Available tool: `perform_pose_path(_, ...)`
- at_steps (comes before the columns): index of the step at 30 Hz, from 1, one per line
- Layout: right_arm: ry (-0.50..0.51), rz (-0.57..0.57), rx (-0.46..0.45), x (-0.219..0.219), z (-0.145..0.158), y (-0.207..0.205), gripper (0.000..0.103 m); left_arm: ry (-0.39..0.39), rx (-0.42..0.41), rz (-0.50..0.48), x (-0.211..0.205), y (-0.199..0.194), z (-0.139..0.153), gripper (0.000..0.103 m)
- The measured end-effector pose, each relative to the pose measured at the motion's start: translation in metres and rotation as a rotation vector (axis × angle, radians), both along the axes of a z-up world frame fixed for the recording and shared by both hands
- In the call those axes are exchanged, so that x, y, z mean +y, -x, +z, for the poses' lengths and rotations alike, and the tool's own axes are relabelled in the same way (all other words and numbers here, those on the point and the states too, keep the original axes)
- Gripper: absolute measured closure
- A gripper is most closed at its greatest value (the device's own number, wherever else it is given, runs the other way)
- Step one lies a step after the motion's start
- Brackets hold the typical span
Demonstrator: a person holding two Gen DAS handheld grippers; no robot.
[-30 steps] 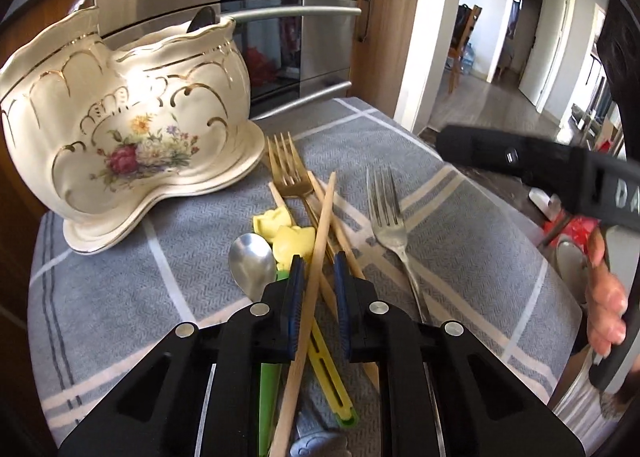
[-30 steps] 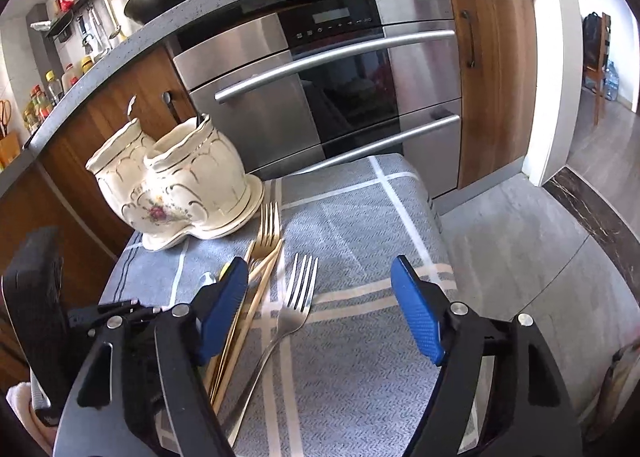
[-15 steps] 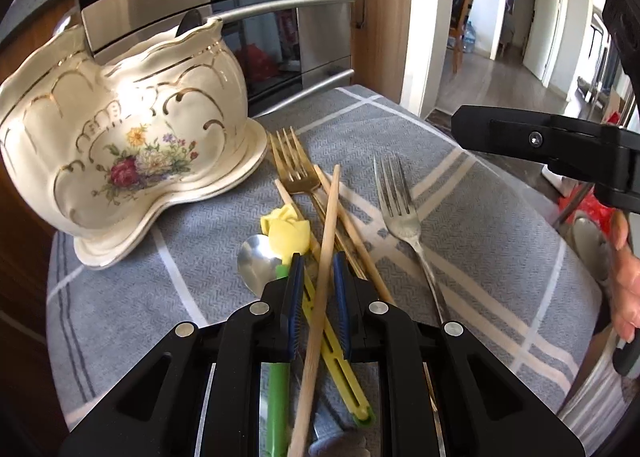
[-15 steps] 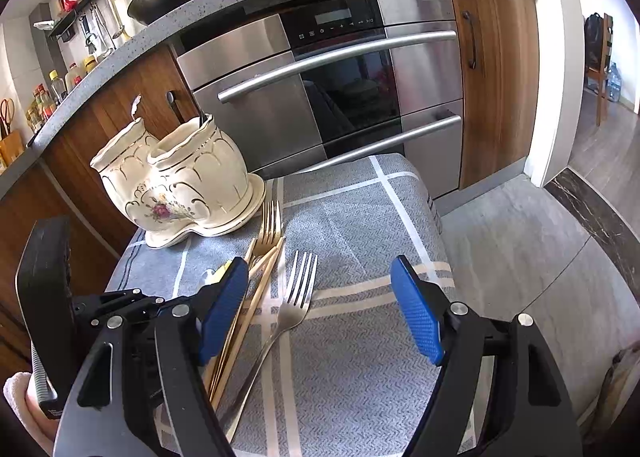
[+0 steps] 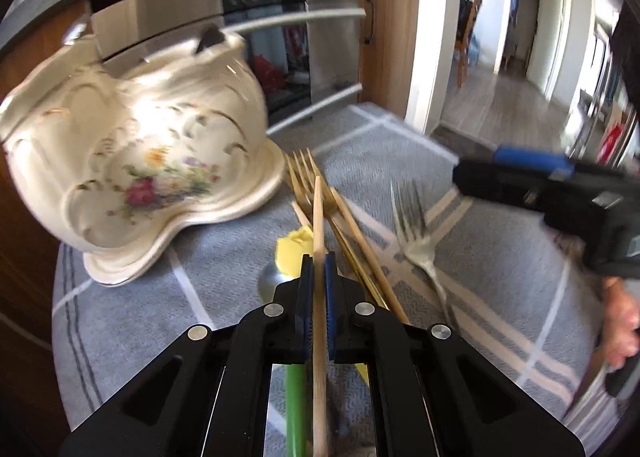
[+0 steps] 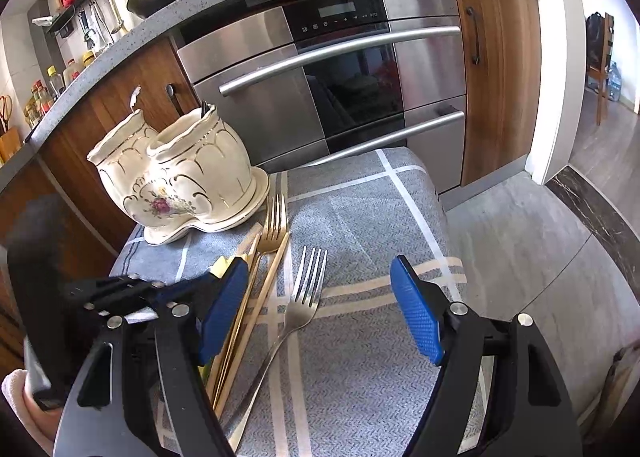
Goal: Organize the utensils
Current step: 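Grasp the green-handled yellow tulip spoon with the right tool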
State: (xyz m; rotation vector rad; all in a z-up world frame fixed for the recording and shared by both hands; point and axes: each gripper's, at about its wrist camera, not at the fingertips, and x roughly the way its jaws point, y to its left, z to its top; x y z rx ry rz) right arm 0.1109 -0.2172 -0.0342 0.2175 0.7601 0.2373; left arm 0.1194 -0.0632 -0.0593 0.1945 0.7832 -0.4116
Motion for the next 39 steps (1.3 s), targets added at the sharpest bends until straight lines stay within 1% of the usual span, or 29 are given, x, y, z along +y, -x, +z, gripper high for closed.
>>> perform_pose_path(2,0.0,0.001,0.0,0.002,-0.001,0.0,0.032,0.053,-0.021,0.009,0.012,0.007,0.011,0.097)
perform_pose_path(5,0.002,0.015,0.012,0.009,-0.005,-0.003,0.038,0.116,-0.052,0.038,0.031,0.019,0.027,0.097)
perform_pose_path(8,-0.012,0.054,0.035,0.023,-0.009,-0.004,0.048,0.175,-0.054,0.067,0.05,0.025,0.035,0.097)
perform_pose_path(9,-0.014,0.068,0.038,0.029,-0.01,-0.005,0.052,0.181,-0.054,0.073,0.054,0.027,0.036,0.097)
perform_pose_path(11,-0.003,0.104,0.048,0.045,-0.013,-0.004,0.057,0.172,-0.055,0.083,0.06,0.031,0.036,0.097)
perform_pose_path(16,0.04,0.162,0.058,0.083,-0.021,-0.003,0.059,0.176,-0.051,0.087,0.072,0.034,0.036,0.097)
perform_pose_path(20,0.071,0.187,0.065,0.105,-0.026,-0.004,0.061,0.181,-0.053,0.079,0.078,0.037,0.038,0.097)
perform_pose_path(23,0.131,0.192,0.058,0.12,-0.028,-0.004,0.067,0.184,-0.052,0.075,0.079,0.039,0.039,0.097)
perform_pose_path(26,0.164,0.196,0.071,0.131,-0.033,-0.005,0.068,0.19,-0.054,0.075,0.084,0.042,0.04,0.097)
perform_pose_path(28,0.208,0.195,0.059,0.139,-0.034,-0.004,0.069,0.194,-0.053,0.075,0.086,0.042,0.041,0.097)
perform_pose_path(29,0.215,0.201,0.059,0.142,-0.034,-0.004,0.069,0.197,-0.053,0.075,0.086,0.042,0.041,0.097)
perform_pose_path(30,0.229,0.216,0.068,0.146,-0.036,-0.004,0.074,0.198,-0.052,0.075,0.086,0.041,0.042,0.097)
perform_pose_path(31,0.25,0.223,0.081,0.148,-0.039,-0.005,0.073,0.199,-0.052,0.076,0.087,0.041,0.042,0.097)
perform_pose_path(33,0.273,0.218,0.078,0.153,-0.039,-0.003,0.079,0.201,-0.051,0.078,0.089,0.042,0.042,0.097)
perform_pose_path(36,0.232,0.208,0.09,0.147,-0.038,-0.004,0.086,0.205,-0.052,0.079,0.09,0.043,0.043,0.097)
perform_pose_path(39,0.17,0.207,0.114,0.137,-0.037,-0.007,0.089,0.203,-0.054,0.078,0.091,0.043,0.043,0.097)
